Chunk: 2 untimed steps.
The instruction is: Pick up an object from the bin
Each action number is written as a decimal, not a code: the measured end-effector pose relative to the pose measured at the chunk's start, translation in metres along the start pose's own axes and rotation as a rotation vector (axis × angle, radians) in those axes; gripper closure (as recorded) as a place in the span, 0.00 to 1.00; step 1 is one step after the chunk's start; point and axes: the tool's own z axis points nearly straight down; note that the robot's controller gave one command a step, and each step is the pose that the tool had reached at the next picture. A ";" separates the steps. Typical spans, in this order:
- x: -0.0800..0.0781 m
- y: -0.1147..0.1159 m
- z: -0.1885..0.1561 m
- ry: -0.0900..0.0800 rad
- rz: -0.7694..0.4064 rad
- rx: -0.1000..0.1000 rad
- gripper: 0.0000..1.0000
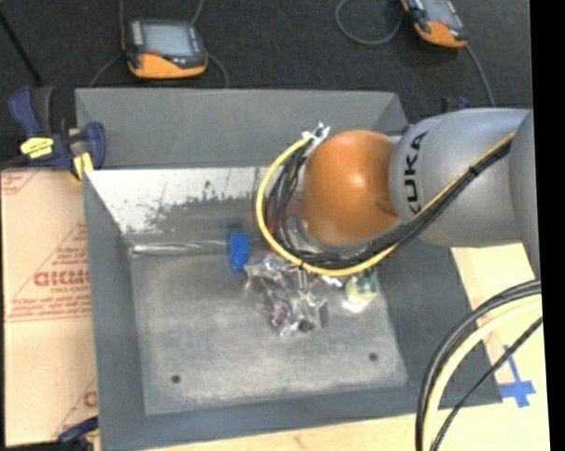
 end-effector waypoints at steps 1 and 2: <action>-0.018 -0.015 0.001 0.002 -0.277 -0.002 0.00; -0.047 -0.042 0.029 -0.002 -0.345 0.001 0.00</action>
Offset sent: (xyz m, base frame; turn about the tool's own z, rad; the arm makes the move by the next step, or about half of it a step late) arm 0.0231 0.0012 -0.0013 -0.2804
